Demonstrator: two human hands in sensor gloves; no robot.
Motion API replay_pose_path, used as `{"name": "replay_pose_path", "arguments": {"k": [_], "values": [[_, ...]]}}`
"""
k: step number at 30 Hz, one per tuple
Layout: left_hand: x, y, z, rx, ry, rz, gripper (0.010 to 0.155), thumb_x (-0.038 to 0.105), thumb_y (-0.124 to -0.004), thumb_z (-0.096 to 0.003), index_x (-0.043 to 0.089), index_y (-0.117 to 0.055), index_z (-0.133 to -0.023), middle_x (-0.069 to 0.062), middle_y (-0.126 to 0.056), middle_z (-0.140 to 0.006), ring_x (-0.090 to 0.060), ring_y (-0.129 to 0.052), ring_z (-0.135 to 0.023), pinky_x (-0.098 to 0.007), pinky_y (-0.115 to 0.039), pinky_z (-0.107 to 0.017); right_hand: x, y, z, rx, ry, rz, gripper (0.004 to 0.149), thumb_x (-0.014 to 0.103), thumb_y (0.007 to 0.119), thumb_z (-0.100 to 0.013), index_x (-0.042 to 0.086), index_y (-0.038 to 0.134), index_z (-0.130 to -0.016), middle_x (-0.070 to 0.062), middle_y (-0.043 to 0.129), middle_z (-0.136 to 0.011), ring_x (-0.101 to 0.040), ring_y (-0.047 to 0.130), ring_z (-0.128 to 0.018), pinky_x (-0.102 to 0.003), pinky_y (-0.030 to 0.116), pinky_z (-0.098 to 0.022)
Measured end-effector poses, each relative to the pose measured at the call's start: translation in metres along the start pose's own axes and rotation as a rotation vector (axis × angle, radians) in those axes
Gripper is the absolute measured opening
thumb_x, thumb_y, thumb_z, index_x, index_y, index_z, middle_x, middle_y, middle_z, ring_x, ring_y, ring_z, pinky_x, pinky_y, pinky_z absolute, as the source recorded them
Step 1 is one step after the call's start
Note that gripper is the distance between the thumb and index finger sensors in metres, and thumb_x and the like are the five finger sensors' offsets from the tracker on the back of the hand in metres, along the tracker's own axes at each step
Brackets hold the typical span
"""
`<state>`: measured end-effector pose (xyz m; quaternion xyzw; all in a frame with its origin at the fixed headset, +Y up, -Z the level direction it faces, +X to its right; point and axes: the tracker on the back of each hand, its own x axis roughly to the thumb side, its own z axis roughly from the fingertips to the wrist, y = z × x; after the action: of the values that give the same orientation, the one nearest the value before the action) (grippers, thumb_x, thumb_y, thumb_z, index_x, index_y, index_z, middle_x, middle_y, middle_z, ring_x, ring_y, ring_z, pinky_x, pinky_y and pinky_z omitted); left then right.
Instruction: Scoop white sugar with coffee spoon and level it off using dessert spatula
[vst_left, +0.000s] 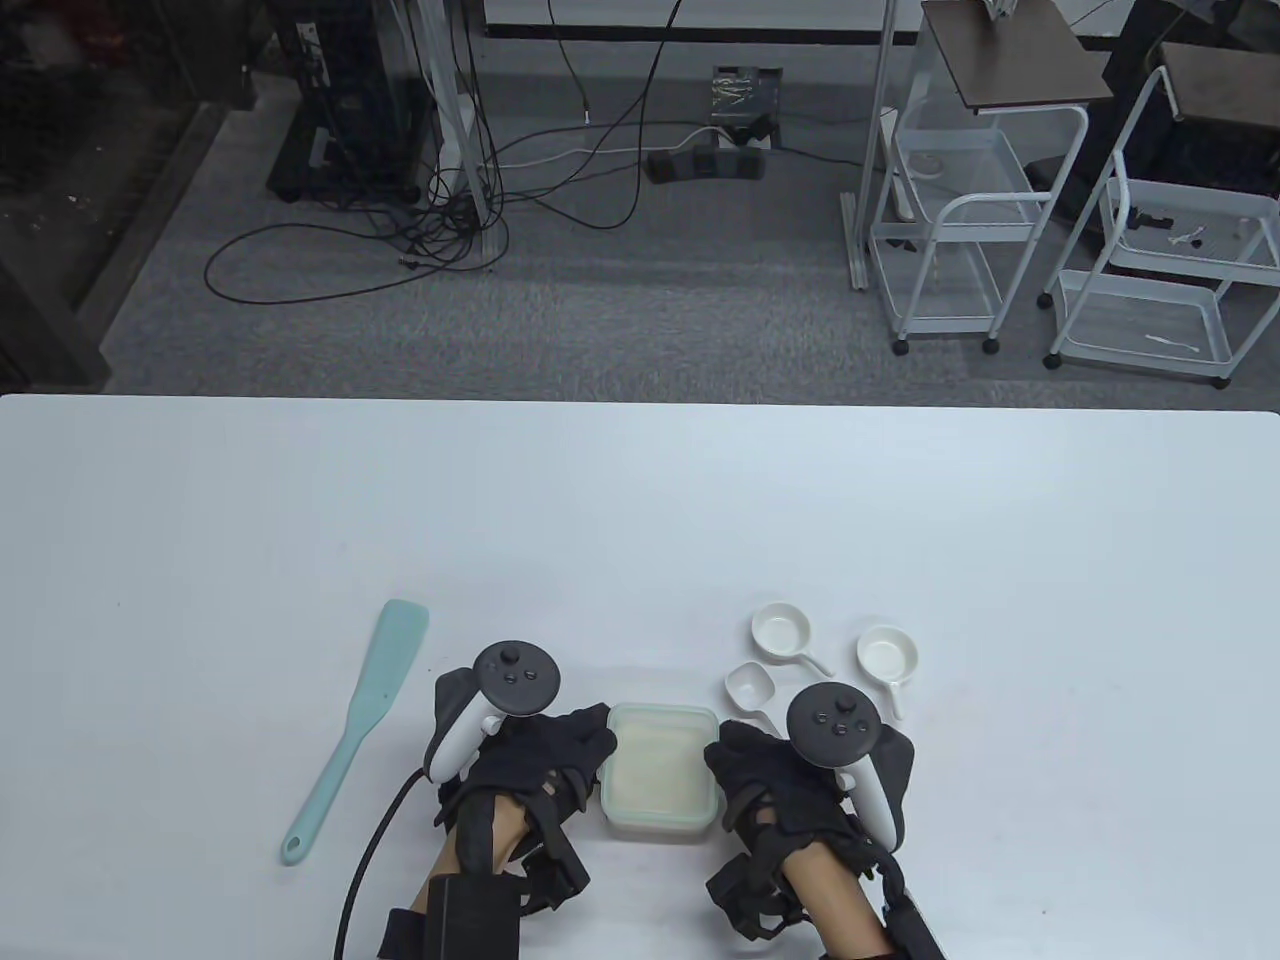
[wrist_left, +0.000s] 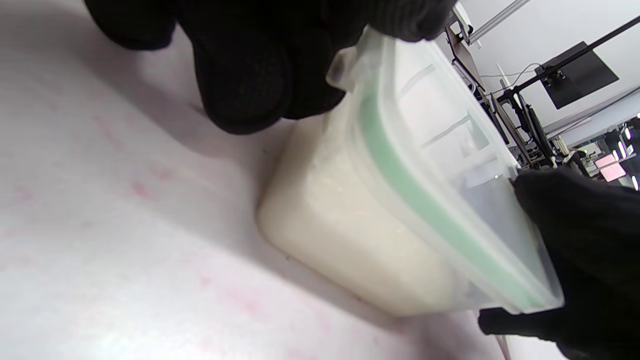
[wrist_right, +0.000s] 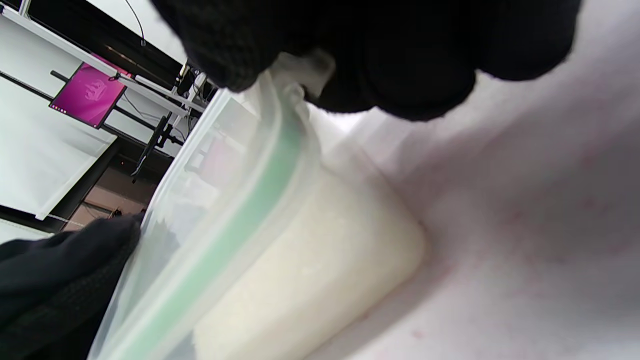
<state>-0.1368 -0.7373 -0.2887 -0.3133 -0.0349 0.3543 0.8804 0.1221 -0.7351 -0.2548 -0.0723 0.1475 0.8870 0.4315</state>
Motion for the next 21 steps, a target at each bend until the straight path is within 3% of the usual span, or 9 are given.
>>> {"name": "replay_pose_path", "arguments": {"k": [2, 8, 14, 21], "values": [[0.003, -0.001, 0.001, 0.039, -0.01, -0.035, 0.063, 0.039, -0.066, -0.0504, 0.012, -0.065, -0.107, 0.0, -0.088, -0.08, -0.025, -0.089, -0.07, -0.062, -0.067, -0.068, 0.001, 0.0, 0.0, -0.003, -0.006, 0.02, 0.05, 0.029, 0.082, -0.043, 0.002, 0.08, -0.085, -0.022, 0.092, -0.067, -0.033, 0.092, -0.048, -0.055, 0.081, -0.042], [0.005, -0.003, 0.004, 0.066, 0.003, -0.063, 0.062, 0.039, -0.066, -0.0513, 0.013, -0.066, -0.107, 0.0, -0.086, -0.086, -0.026, -0.089, -0.076, -0.064, -0.064, -0.069, 0.008, 0.003, 0.006, -0.05, -0.025, 0.117, 0.051, 0.03, 0.08, -0.044, 0.003, 0.077, -0.087, -0.021, 0.09, -0.069, -0.034, 0.09, -0.05, -0.055, 0.079, -0.043], [0.009, -0.004, 0.01, 0.145, -0.002, -0.144, 0.067, 0.041, -0.067, -0.051, 0.013, -0.056, -0.111, -0.011, -0.079, -0.101, -0.035, -0.084, -0.087, -0.065, -0.062, -0.069, 0.021, -0.003, 0.016, -0.104, -0.057, 0.301, 0.062, 0.036, 0.081, -0.044, 0.003, 0.068, -0.095, -0.027, 0.081, -0.085, -0.043, 0.087, -0.064, -0.059, 0.075, -0.049], [0.023, -0.007, 0.017, 0.271, -0.059, -0.344, 0.073, 0.042, -0.071, -0.0504, 0.012, -0.048, -0.113, -0.019, -0.065, -0.112, -0.044, -0.074, -0.096, -0.069, -0.057, -0.07, 0.025, -0.025, 0.029, -0.202, -0.111, 0.285, 0.067, 0.039, 0.079, -0.045, 0.003, 0.061, -0.099, -0.03, 0.071, -0.094, -0.051, 0.079, -0.074, -0.065, 0.068, -0.055]]}}
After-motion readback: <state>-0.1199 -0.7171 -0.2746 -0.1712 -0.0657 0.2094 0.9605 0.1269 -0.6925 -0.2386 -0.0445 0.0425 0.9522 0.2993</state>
